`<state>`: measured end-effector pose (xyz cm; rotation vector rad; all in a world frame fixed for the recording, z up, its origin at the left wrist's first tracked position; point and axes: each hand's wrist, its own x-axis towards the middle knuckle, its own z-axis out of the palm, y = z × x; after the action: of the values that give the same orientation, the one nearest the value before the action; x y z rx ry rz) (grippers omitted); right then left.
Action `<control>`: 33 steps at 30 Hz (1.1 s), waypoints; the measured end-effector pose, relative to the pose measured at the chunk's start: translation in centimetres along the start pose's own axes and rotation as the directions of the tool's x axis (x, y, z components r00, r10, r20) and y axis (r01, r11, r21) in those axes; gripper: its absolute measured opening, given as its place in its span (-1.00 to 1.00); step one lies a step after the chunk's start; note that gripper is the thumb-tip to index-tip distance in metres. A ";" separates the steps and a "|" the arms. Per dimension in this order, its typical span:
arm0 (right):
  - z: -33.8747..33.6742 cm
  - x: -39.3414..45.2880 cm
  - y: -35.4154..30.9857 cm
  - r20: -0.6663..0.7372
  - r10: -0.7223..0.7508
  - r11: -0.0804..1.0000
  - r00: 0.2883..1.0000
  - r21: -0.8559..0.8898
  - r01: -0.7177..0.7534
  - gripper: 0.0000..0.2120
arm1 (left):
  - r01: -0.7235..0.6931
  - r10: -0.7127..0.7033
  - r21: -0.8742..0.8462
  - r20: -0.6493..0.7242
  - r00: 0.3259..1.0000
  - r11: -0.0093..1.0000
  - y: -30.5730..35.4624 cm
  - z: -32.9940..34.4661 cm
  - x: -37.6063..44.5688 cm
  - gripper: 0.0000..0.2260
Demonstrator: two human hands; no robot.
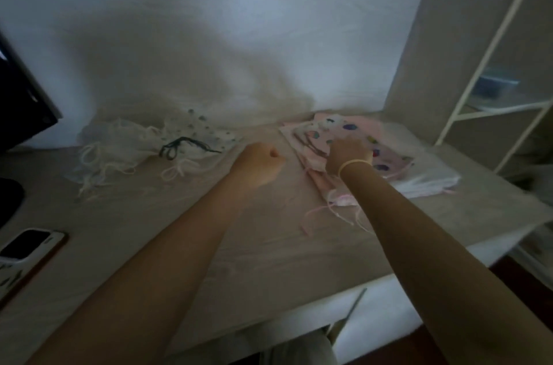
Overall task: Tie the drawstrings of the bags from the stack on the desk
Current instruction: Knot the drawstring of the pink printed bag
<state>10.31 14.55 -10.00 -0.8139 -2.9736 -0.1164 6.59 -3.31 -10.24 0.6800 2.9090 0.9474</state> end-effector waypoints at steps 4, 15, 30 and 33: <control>0.4 -0.5 2.9 0.046 0.060 0.997 0.997 -0.048 -0.058 -0.66 | 0.041 -0.034 -0.061 0.117 0.993 0.997 1.9 2.8 0.1 -0.82; -3.4 -2.8 -1.4 -0.348 -0.205 0.632 0.915 0.667 0.395 -0.79 | 0.294 -0.251 -0.771 0.179 0.951 0.565 1.7 0.7 -0.6 -0.77; -1.7 -6.5 -5.7 -0.064 -0.434 0.847 0.898 0.309 0.432 -0.05 | 0.282 -0.294 -0.946 0.318 0.901 -0.158 -6.0 -3.4 -3.2 -0.81; 0.0 -5.8 -5.9 0.027 -0.307 0.927 0.951 0.234 0.293 0.00 | 0.360 -0.215 -0.916 0.394 0.894 -0.179 -6.0 -4.0 -4.0 -0.77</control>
<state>12.26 6.53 -10.81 -0.3387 -3.0708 0.2399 7.30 -11.48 -10.88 -0.1563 1.1283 2.3186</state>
